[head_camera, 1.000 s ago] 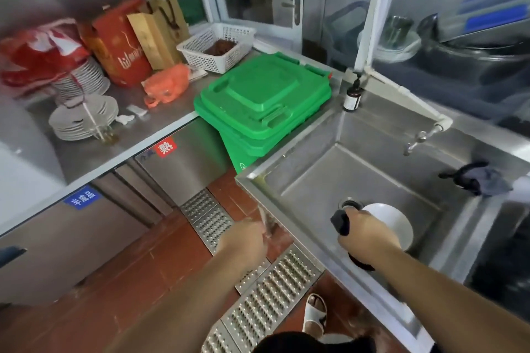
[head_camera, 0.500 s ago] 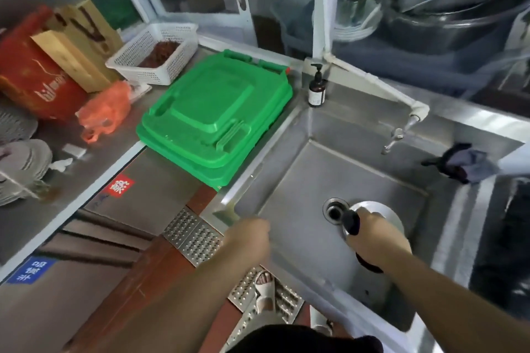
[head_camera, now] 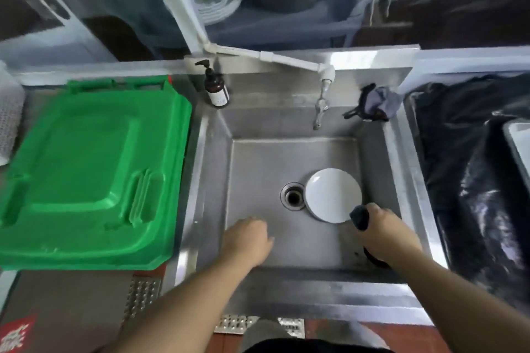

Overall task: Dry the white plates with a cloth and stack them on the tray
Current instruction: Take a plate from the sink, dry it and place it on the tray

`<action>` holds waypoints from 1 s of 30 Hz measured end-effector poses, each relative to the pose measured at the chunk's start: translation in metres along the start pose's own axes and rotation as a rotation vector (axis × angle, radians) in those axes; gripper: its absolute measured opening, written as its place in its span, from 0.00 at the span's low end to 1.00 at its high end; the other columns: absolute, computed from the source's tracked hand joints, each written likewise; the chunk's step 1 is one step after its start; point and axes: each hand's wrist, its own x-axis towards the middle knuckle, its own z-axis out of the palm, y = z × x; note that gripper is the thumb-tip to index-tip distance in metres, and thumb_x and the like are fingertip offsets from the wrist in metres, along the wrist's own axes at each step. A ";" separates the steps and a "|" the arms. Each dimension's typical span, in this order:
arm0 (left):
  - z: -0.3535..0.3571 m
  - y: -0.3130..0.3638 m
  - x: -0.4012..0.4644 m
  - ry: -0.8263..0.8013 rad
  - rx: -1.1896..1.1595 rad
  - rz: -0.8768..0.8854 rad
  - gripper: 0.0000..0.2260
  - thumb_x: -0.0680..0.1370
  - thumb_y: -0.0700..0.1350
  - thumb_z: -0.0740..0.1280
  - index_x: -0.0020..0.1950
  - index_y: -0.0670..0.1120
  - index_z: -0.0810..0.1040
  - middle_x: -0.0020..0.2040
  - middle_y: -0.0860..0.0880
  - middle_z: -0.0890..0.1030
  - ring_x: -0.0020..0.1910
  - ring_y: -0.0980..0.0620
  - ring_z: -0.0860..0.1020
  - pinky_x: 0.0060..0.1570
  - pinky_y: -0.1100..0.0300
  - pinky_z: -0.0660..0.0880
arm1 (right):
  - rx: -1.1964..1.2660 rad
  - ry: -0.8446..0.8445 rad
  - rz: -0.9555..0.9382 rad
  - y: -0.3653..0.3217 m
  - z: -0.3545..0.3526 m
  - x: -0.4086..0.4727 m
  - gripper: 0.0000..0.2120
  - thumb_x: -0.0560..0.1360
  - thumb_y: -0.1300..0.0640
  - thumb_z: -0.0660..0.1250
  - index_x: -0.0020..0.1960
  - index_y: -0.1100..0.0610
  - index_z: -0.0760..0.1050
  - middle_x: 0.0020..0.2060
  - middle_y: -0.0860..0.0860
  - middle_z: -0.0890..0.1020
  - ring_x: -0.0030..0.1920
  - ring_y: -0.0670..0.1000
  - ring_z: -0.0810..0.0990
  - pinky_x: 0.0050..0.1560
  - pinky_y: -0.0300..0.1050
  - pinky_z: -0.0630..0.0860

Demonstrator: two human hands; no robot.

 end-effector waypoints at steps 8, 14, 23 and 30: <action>0.022 0.002 0.056 -0.116 0.049 0.067 0.16 0.82 0.57 0.61 0.59 0.49 0.80 0.59 0.46 0.82 0.59 0.42 0.80 0.55 0.51 0.77 | 0.070 -0.029 0.176 0.010 0.034 0.018 0.14 0.82 0.40 0.58 0.55 0.50 0.69 0.48 0.53 0.79 0.40 0.54 0.79 0.42 0.51 0.77; 0.045 0.025 0.104 -0.210 0.025 0.050 0.14 0.82 0.56 0.61 0.59 0.50 0.80 0.60 0.47 0.82 0.59 0.42 0.80 0.53 0.53 0.76 | 0.085 -0.106 0.229 0.023 0.061 0.050 0.16 0.81 0.43 0.61 0.62 0.53 0.71 0.51 0.54 0.78 0.42 0.57 0.77 0.43 0.49 0.74; 0.078 0.064 0.183 -0.231 -0.196 -0.007 0.11 0.80 0.50 0.62 0.46 0.46 0.80 0.48 0.47 0.84 0.46 0.42 0.79 0.43 0.56 0.76 | 0.180 -0.141 0.289 0.044 0.096 0.106 0.22 0.77 0.47 0.69 0.66 0.55 0.71 0.56 0.58 0.79 0.51 0.61 0.80 0.48 0.54 0.79; 0.117 0.089 0.237 -0.238 -0.383 -0.107 0.19 0.80 0.45 0.64 0.30 0.45 0.66 0.30 0.42 0.71 0.39 0.35 0.75 0.31 0.56 0.62 | 0.246 -0.110 0.337 0.056 0.121 0.148 0.23 0.77 0.50 0.69 0.68 0.57 0.70 0.57 0.59 0.78 0.48 0.59 0.78 0.48 0.54 0.78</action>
